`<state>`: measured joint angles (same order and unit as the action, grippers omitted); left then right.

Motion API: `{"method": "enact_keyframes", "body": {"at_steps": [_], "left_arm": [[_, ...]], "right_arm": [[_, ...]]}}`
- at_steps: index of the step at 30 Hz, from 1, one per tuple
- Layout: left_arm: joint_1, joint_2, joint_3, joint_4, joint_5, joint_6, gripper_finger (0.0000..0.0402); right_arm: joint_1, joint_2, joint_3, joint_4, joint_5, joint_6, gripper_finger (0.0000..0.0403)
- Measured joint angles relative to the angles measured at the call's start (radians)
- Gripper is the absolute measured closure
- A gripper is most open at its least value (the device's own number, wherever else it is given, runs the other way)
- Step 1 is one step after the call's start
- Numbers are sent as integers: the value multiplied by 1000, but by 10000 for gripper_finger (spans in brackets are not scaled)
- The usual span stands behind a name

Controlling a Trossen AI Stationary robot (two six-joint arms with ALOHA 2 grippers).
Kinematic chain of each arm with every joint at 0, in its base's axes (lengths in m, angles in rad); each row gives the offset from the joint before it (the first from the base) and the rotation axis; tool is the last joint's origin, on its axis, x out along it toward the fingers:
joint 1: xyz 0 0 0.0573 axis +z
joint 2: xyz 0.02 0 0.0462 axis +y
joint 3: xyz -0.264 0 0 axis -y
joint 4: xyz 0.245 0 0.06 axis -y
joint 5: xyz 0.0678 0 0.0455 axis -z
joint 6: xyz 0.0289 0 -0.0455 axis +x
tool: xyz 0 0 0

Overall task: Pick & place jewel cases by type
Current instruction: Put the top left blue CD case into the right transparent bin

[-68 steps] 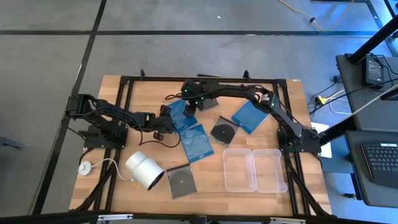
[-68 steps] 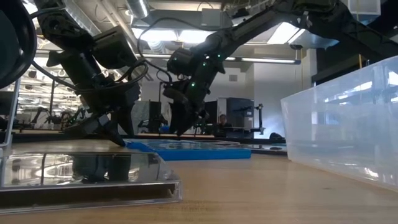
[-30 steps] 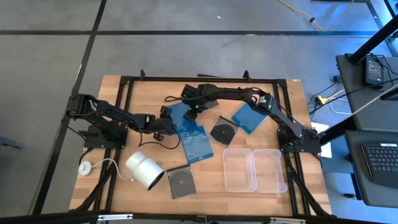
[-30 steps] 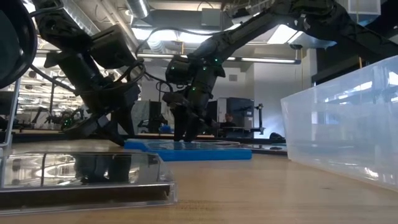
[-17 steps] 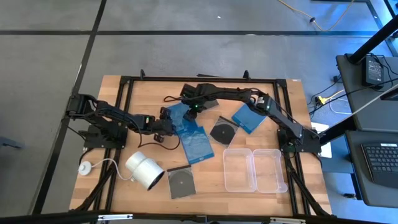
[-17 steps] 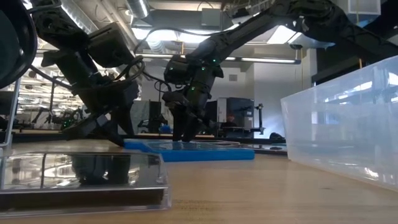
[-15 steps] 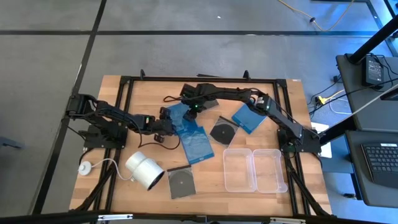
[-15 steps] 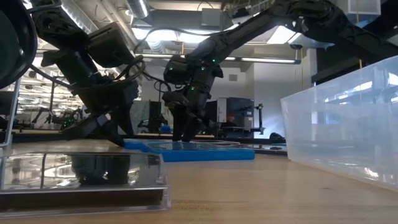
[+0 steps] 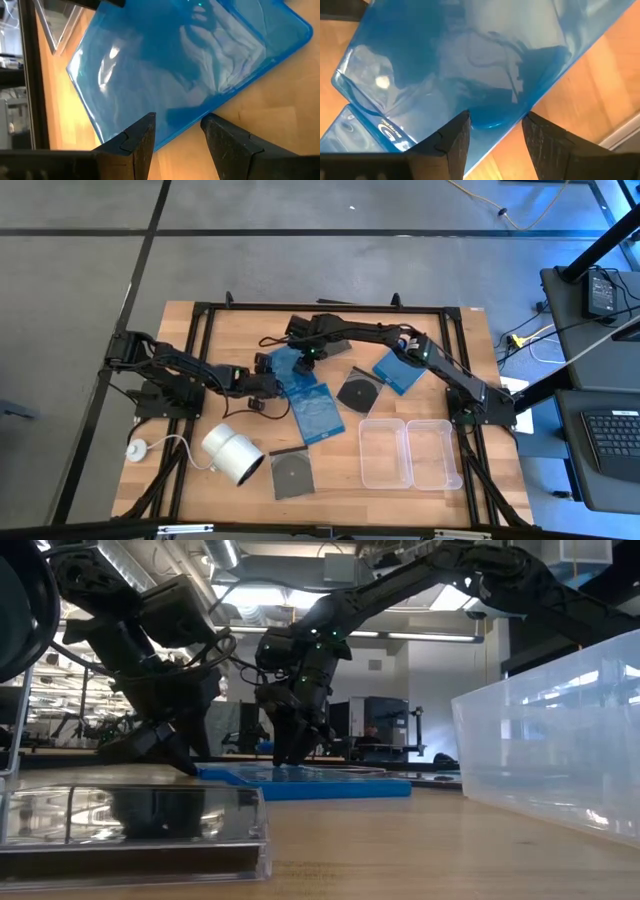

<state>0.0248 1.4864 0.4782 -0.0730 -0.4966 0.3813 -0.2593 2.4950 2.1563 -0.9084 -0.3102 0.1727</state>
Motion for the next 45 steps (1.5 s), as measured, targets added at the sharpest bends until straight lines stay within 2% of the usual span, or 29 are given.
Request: {"method": "enact_keyframes", "body": {"at_steps": [11,18,34,45], "left_arm": [[-8,0,-1,-6,-20,-5,233],[-8,0,-2,-6,-24,-5,233],[-53,0,-4,-17,-59,-53,233],[-68,2,-4,-19,-84,-54,233]], "right_arm": [[21,-3,3,1,4,-45,223],[47,-9,6,9,110,-142,223],[51,-10,8,93,88,-162,224],[56,-73,16,128,51,-158,224]]}}
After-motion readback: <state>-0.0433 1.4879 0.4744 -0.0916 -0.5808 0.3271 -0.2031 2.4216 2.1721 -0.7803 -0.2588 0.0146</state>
